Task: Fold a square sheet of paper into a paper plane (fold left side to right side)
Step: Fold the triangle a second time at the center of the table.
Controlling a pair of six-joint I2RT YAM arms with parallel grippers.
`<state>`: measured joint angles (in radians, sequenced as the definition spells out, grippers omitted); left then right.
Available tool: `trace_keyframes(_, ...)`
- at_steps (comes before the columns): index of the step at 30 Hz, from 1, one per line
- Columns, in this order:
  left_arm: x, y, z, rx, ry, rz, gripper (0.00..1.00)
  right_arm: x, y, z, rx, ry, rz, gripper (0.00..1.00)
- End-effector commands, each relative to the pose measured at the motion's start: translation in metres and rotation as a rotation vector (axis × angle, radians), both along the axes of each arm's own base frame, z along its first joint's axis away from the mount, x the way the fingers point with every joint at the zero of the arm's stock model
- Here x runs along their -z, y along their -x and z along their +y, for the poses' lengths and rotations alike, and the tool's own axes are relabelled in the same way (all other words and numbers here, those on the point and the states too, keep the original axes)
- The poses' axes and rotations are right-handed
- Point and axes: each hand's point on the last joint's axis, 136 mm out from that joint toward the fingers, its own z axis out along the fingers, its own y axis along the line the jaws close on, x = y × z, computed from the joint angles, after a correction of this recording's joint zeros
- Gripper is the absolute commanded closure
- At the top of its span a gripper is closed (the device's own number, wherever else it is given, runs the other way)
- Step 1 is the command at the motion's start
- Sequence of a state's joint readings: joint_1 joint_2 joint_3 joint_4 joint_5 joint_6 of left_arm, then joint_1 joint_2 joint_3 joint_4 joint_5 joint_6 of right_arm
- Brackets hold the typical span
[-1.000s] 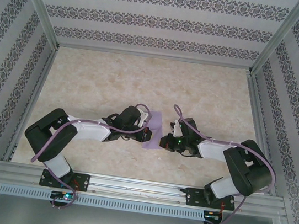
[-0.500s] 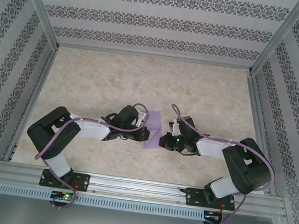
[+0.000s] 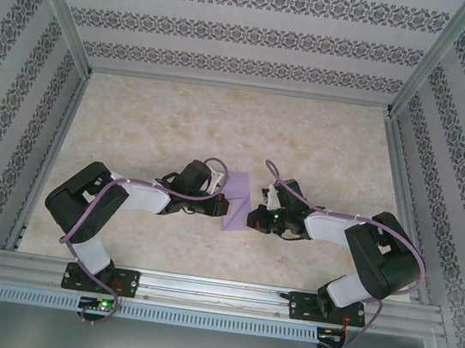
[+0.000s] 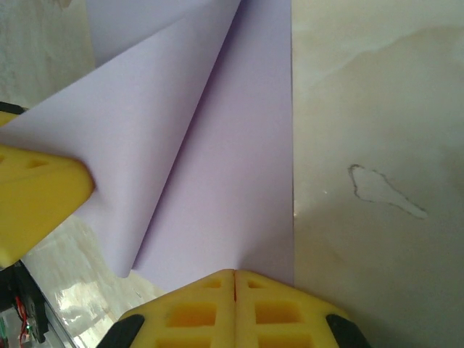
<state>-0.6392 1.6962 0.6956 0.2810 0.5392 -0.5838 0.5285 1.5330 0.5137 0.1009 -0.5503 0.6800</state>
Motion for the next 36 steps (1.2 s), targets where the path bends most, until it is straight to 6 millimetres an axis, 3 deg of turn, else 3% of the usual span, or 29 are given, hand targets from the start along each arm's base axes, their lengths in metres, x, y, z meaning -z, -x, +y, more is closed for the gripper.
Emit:
trace_keyframes(1,0.003,-0.002,0.002,0.023,0.008,-0.016,1.0,0.018,0.011,-0.009,-0.008,0.075,0.047,1.0)
trace_keyframes(15,0.013,-0.01,0.005,0.018,-0.005,-0.013,1.0,0.019,0.011,-0.009,-0.007,0.078,0.053,1.0)
trace_keyframes(29,-0.005,-0.014,0.002,0.028,0.032,-0.066,1.0,0.023,0.012,-0.011,-0.006,0.09,0.061,1.0)
trace_keyframes(36,0.004,-0.012,0.005,0.033,0.0,-0.047,1.0,0.023,0.012,-0.011,-0.007,0.091,0.056,1.0)
